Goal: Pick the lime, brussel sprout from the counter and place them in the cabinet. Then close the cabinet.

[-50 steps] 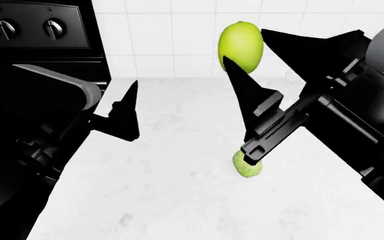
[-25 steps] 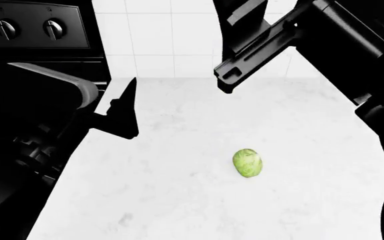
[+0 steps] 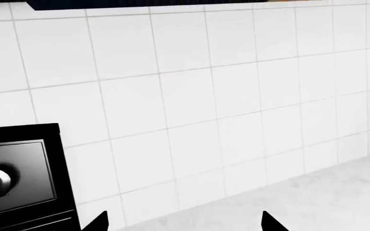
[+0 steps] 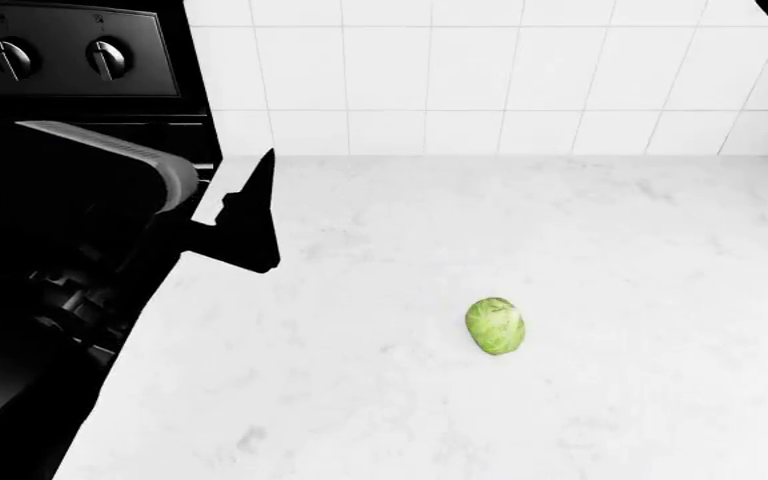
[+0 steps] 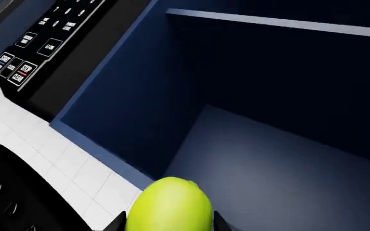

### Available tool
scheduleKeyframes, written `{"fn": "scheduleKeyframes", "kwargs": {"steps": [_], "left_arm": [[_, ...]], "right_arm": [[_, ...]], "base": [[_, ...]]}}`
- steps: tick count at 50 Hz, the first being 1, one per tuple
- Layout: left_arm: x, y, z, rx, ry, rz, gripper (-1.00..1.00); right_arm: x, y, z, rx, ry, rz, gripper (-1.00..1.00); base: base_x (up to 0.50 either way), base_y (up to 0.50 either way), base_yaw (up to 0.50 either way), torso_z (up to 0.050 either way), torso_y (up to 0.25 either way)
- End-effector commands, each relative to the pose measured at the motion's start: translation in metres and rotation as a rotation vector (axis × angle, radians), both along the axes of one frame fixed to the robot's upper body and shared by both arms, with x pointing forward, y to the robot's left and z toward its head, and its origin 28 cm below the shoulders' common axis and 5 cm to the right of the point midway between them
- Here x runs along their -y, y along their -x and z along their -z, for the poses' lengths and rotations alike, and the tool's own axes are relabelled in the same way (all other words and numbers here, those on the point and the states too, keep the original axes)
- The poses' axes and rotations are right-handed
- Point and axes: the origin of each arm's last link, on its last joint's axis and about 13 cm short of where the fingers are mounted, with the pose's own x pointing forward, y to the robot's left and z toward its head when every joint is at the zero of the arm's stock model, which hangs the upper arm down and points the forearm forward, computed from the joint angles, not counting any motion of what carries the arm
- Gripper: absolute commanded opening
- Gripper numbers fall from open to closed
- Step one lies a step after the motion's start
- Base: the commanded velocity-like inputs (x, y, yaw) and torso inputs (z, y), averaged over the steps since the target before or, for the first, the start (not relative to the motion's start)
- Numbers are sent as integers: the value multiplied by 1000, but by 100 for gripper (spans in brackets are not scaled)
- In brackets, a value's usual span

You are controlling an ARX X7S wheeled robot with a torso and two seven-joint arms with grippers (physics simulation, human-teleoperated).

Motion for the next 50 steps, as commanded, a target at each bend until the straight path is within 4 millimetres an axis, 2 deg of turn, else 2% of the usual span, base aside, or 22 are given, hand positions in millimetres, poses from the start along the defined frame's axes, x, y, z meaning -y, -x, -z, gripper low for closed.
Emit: {"fn": "scheduleKeyframes", "kwargs": {"steps": [1,25,36,50], "left_arm": [[4,0,11,-49,6,16,100],[5,1,7,-46,-2,23,100],[5,2,7,-45,-3,26,100],[6,1,8,-48,-4,33,100]], "right_arm": [[-12,-4,-30,63,13,-7,-100],[-28,-28,-91,106,15,57,-100],[-34,-43,-108,43,-6,19,-100],[-39,-63,-118,-89,-39,-22,-100]], "base": [[0,0,0,0,0],[0,0,1,0,0],[0,0,0,0,0],[0,0,1,0,0]]}}
